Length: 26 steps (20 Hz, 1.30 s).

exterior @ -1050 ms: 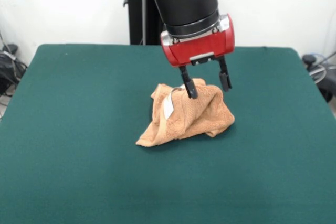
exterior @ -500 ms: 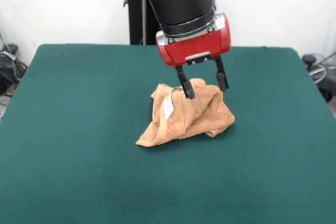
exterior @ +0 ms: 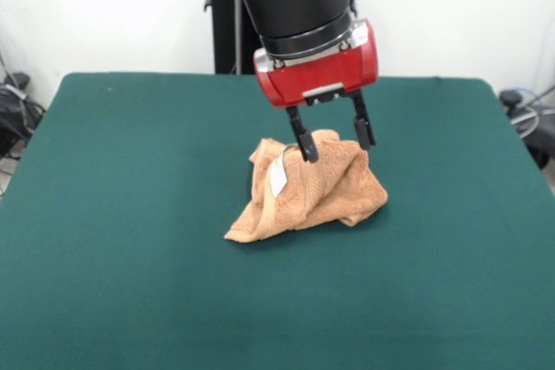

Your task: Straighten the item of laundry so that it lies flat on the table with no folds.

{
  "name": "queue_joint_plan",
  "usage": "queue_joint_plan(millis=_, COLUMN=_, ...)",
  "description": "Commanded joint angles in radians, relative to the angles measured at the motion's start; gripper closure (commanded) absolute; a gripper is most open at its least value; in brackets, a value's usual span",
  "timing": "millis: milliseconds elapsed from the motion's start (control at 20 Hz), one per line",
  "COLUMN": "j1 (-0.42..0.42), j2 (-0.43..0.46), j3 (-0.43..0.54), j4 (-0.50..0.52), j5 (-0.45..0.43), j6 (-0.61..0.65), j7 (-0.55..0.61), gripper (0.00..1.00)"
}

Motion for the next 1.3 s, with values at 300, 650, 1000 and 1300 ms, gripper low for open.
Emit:
queue_joint_plan(millis=300, j1=0.062, j2=-0.034, j3=-0.016, j4=0.017, j5=-0.163, j6=-0.069, j7=-0.017, gripper=0.00)
queue_joint_plan(millis=650, j1=0.022, j2=-0.014, j3=-0.001, j4=-0.014, j5=-0.199, j6=-0.031, j7=-0.051, gripper=0.00)
queue_joint_plan(millis=1000, j1=0.000, j2=0.006, j3=0.022, j4=-0.044, j5=-0.199, j6=0.019, j7=-0.082, gripper=0.00)
queue_joint_plan(millis=1300, j1=0.017, j2=0.014, j3=0.020, j4=-0.043, j5=-0.199, j6=-0.004, j7=-0.050, gripper=0.00)
